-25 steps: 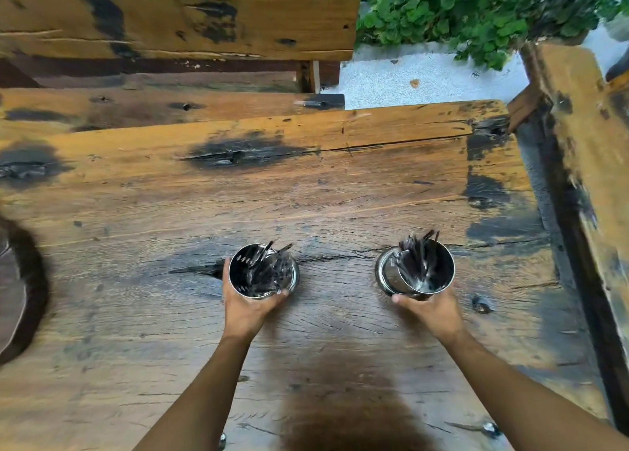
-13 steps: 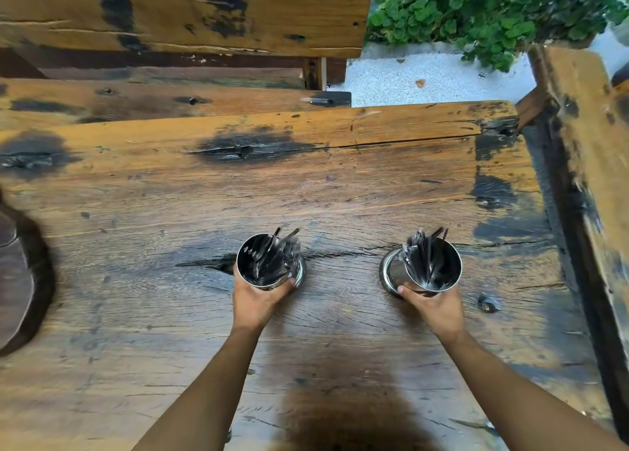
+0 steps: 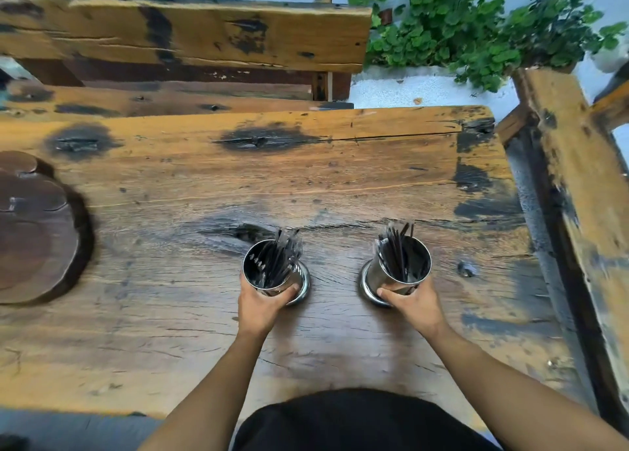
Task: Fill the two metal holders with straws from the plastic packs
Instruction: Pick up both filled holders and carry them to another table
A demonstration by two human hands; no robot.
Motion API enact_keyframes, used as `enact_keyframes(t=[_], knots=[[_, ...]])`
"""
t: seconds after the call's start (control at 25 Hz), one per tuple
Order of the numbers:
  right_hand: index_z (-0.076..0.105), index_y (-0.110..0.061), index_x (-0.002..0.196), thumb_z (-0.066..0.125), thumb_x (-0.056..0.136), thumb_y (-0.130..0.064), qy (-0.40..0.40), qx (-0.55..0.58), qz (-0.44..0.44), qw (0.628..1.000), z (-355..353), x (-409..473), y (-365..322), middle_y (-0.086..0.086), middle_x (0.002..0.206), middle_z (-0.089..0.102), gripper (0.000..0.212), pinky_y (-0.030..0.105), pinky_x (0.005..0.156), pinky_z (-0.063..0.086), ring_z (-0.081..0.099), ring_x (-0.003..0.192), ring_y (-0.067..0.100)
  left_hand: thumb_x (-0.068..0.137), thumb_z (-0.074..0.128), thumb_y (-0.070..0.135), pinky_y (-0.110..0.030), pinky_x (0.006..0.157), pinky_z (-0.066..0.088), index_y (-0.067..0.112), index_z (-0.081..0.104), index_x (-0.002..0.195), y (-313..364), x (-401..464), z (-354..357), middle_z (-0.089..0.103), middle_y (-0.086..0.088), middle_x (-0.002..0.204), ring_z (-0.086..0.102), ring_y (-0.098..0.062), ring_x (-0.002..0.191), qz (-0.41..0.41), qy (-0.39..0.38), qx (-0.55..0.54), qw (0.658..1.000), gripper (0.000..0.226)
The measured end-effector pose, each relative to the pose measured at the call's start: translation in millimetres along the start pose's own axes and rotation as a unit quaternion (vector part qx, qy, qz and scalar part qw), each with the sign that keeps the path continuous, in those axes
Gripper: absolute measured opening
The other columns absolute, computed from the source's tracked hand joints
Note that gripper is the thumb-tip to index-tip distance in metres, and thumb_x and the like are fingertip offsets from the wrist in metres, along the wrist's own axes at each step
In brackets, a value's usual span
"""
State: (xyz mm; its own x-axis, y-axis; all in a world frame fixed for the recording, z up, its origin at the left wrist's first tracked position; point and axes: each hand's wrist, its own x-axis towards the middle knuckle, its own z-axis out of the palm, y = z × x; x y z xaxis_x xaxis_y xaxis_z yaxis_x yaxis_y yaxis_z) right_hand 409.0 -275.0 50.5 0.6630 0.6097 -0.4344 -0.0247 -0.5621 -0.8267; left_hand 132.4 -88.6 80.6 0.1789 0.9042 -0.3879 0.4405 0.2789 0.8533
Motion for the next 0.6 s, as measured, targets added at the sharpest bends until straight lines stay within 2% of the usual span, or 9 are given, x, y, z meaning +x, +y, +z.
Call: enact_keyframes(t=[0.24, 0.36, 0.52, 0.6], knots=[[0.052, -0.040, 0.123, 0.098, 0.047, -0.049, -0.031, -0.039, -0.010, 0.999, -1.5, -53.8, 13.6, -0.007, 0.104, 0.078, 0.089, 0.044, 0.098, 0.057, 0.074, 0.099, 0.012, 0.047, 0.097, 0.047, -0.034, 0.110, 0.047, 0.030, 0.044, 0.135, -13.8, -65.7, -12.1, 0.067, 0.009, 0.125, 0.063, -0.011, 0.119, -0.002, 0.019, 0.020, 1.000, 0.103], [0.056, -0.036, 0.121, 0.097, 0.048, -0.049, -0.081, -0.060, -0.030, 0.994, 5.8, -62.4, 17.2, -0.008, 0.102, 0.078, 0.085, 0.044, 0.097, 0.057, 0.075, 0.098, 0.010, 0.048, 0.097, 0.047, -0.037, 0.110, 0.048, 0.027, 0.045, 0.136, -19.5, -92.9, -19.5, 0.068, 0.008, 0.125, 0.064, -0.009, 0.118, -0.012, 0.052, 0.010, 0.998, 0.105], [0.063, -0.028, 0.117, 0.094, 0.052, -0.049, -0.169, -0.096, -0.080, 0.978, 24.5, -73.2, 7.1, -0.009, 0.100, 0.079, 0.075, 0.041, 0.097, 0.057, 0.074, 0.097, 0.005, 0.057, 0.099, 0.033, -0.029, 0.105, 0.048, 0.032, 0.044, 0.130, -29.7, -149.6, -34.7, 0.068, 0.009, 0.119, 0.064, -0.006, 0.113, -0.036, 0.145, -0.014, 0.989, 0.092], [0.065, -0.026, 0.115, 0.092, 0.053, -0.050, -0.204, -0.117, -0.106, 0.966, 35.6, -81.1, 1.2, -0.009, 0.098, 0.079, 0.071, 0.038, 0.095, 0.057, 0.072, 0.096, 0.003, 0.057, 0.099, 0.038, -0.027, 0.104, 0.048, 0.031, 0.048, 0.128, -36.2, -177.2, -43.0, 0.069, 0.011, 0.119, 0.065, -0.004, 0.112, -0.047, 0.183, -0.027, 0.982, 0.088]])
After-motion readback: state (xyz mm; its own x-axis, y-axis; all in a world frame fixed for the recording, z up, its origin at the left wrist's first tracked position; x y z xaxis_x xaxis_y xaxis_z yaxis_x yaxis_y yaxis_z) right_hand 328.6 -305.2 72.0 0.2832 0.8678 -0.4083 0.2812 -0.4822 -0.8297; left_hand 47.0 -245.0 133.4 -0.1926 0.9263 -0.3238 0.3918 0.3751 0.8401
